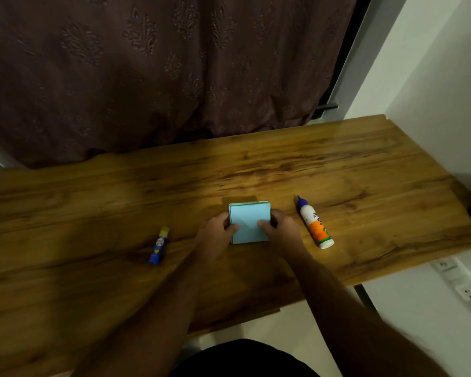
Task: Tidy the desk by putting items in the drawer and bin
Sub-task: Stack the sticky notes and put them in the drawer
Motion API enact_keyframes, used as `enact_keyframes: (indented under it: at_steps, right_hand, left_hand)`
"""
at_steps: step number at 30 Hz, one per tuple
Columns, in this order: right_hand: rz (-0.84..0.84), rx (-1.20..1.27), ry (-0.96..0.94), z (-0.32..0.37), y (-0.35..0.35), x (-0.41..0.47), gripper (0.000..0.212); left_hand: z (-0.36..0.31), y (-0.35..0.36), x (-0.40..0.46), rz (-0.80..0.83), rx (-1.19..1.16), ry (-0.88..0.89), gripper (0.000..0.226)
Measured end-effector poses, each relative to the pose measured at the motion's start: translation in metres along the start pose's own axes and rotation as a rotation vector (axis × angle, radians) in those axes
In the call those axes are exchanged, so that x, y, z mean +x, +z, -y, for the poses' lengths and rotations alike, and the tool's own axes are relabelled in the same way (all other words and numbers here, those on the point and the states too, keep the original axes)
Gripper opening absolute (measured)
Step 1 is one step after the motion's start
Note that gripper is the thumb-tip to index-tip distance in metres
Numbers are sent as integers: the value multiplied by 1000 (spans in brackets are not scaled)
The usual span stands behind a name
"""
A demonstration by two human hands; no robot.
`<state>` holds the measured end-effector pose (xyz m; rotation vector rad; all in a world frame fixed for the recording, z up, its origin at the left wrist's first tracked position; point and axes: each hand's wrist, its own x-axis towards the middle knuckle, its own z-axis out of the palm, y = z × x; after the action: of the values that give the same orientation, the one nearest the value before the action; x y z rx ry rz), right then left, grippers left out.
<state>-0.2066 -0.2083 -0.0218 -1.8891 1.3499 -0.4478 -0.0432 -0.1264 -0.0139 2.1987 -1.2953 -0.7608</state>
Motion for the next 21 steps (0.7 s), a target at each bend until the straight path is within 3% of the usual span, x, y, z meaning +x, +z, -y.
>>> enact_keyframes:
  at_steps: [11, 21]
  right_hand:
    - [51, -51, 165, -3, 4, -1, 33]
    - [-6, -130, 188, -8, 9, -12, 35]
  left_hand:
    - [-3, 9, -10, -3, 31, -124, 48]
    - [14, 12, -35, -19, -168, -158, 47]
